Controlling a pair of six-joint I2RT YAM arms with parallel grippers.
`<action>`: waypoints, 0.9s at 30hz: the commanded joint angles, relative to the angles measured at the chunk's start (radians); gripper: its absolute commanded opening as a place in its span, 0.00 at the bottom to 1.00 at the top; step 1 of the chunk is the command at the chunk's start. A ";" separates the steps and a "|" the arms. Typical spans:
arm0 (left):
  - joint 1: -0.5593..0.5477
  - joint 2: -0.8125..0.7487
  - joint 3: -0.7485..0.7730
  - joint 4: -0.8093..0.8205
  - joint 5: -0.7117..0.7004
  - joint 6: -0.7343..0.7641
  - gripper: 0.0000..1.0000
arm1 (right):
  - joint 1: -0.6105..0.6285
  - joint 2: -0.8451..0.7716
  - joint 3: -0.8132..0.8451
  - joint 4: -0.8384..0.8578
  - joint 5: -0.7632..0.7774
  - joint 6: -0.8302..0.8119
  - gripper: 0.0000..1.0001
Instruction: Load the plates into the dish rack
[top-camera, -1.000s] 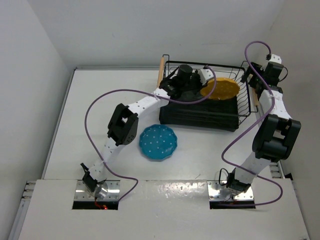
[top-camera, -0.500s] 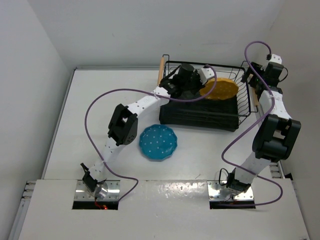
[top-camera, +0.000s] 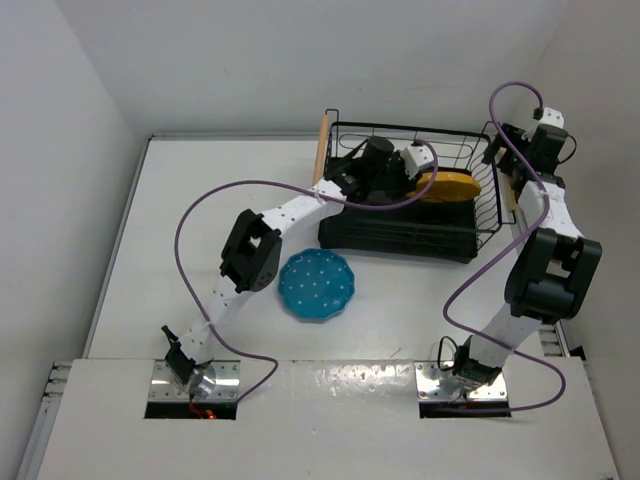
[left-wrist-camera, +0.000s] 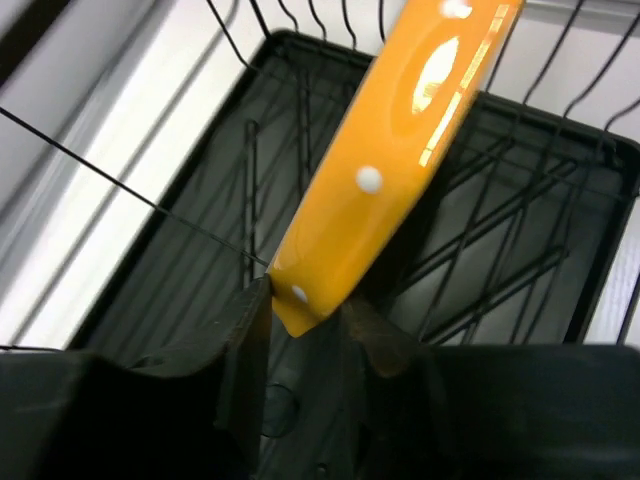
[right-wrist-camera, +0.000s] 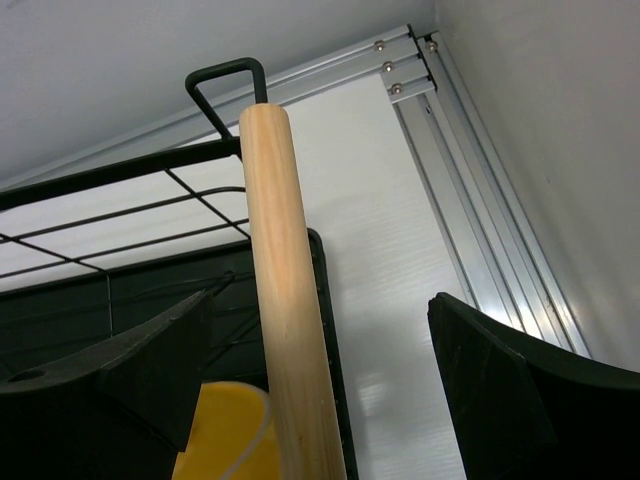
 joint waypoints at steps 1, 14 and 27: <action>-0.044 0.069 -0.038 -0.063 0.089 -0.055 0.36 | 0.028 0.046 -0.039 -0.058 -0.073 0.025 0.87; -0.053 0.078 -0.038 -0.049 0.079 -0.084 0.50 | 0.028 0.041 -0.042 -0.049 -0.080 0.022 0.88; -0.044 0.069 0.018 -0.107 0.105 -0.093 0.62 | 0.031 0.041 -0.037 -0.056 -0.092 0.011 0.88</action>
